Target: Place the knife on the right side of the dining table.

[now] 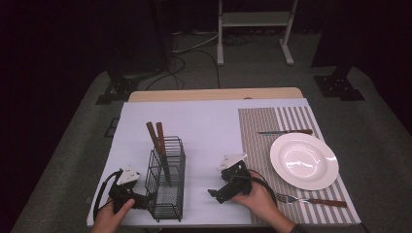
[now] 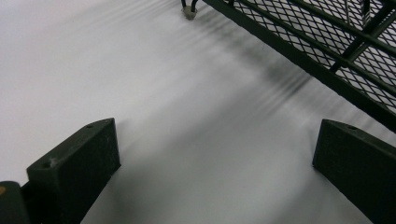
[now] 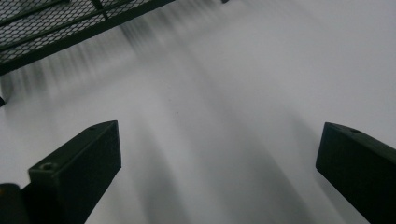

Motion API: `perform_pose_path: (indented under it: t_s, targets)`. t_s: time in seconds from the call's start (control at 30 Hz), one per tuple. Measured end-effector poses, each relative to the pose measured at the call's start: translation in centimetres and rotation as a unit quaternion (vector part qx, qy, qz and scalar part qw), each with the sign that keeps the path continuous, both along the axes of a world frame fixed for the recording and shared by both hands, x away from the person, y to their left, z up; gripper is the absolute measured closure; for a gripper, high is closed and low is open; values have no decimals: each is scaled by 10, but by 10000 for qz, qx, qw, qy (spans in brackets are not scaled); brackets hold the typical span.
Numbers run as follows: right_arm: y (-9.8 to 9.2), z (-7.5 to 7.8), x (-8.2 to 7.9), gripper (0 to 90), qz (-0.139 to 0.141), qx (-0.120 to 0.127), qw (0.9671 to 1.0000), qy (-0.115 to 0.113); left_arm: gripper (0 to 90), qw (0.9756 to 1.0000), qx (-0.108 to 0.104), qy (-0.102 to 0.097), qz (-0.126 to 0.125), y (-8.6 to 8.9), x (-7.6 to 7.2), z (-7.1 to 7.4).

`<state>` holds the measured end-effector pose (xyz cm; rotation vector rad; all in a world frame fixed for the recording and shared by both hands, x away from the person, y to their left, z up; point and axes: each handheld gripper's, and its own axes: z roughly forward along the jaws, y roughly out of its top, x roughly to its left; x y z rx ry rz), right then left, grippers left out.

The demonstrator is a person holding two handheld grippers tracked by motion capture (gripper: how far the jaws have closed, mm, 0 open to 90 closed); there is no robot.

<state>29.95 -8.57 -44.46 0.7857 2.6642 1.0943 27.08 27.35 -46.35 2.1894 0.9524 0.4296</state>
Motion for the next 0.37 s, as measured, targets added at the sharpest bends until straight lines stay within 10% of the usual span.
perform_pose_path:
  t_s: [0.37]
  targets:
    - [6,-13,-1,0,78,-114,9999,-15,0,10000,2,1,2,0,0,0]
